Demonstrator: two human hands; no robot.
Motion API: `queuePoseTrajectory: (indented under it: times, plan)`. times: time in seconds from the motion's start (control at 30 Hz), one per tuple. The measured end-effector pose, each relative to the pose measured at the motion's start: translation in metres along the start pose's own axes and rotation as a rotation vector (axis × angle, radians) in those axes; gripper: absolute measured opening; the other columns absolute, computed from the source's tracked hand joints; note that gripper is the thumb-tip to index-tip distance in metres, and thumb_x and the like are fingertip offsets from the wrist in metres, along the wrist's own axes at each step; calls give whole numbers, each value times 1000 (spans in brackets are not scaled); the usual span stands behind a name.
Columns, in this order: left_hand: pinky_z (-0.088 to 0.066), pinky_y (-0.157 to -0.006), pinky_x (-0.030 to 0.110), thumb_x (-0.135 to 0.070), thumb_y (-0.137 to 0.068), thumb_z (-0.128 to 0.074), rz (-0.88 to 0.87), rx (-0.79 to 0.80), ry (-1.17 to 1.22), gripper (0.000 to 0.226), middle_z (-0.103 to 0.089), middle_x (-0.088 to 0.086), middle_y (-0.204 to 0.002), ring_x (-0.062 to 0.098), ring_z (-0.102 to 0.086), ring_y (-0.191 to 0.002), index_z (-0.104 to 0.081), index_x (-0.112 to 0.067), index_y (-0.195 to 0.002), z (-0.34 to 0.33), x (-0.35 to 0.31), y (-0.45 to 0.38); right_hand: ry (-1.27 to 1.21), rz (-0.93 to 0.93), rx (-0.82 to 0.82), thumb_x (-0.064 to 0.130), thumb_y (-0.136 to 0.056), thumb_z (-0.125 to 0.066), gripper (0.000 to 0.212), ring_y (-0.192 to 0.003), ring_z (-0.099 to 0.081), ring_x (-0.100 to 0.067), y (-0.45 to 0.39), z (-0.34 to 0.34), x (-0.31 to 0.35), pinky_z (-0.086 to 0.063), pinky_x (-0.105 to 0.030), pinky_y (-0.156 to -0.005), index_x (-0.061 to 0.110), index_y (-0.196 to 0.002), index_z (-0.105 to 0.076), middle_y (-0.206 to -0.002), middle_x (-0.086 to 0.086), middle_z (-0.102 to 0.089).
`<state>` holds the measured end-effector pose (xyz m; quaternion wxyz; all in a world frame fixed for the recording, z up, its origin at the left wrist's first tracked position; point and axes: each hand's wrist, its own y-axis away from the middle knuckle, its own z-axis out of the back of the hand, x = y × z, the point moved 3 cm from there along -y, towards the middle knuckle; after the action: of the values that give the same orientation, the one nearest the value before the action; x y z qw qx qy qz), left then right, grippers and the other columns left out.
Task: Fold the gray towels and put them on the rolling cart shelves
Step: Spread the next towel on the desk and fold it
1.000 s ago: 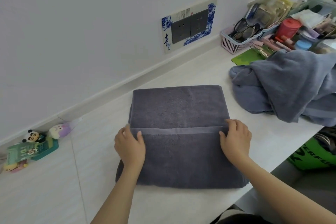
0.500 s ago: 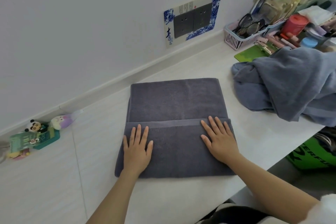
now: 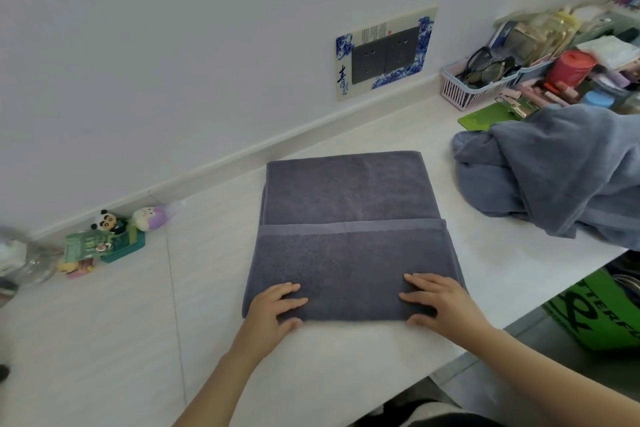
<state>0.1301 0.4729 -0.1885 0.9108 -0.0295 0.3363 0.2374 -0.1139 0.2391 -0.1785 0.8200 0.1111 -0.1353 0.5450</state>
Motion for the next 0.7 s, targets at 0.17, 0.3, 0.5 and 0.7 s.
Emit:
queuePoseTrajectory:
  times: [0.17, 0.3, 0.5, 0.7]
  plan:
    - [-44, -97, 41, -22, -71, -77, -35, -48, -106, 13, -68, -13, -107, 7, -58, -105, -78, -25, -83, 8, -7, -13, 28, -16, -82, 37, -63, -82, 14, -89, -69, -17, -9, -1, 10, -56, -34, -69, 36, -74, -74, -101, 9, -73]
    - [-43, -95, 31, -16, -79, -72, -9, -22, -215, 5, -72, -4, -105, 14, -62, -104, -75, -18, -81, 11, -24, -16, 19, -99, -35, 27, -73, -78, 10, -97, -66, -17, -13, 5, 16, -51, -33, -81, 28, -82, -73, -104, 8, -71]
    - [-44, -74, 26, -25, -90, -60, 157, 322, -261, 2, -64, -9, -91, 12, -57, -86, -59, -24, -89, 28, -53, -16, -135, -172, 434, 30, -90, -56, 15, -90, -54, -12, -29, 41, 13, -40, -20, -73, 38, -79, -50, -95, 12, -61]
    - [-35, -59, 17, -28, -91, -59, 177, 783, -137, 7, -49, -16, -73, 2, -46, -67, -56, -21, -91, 35, -82, -11, -198, -192, 845, 33, -86, -62, 19, -78, -50, -3, -40, 67, -1, -39, -23, -77, 43, -70, -59, -76, 21, -57]
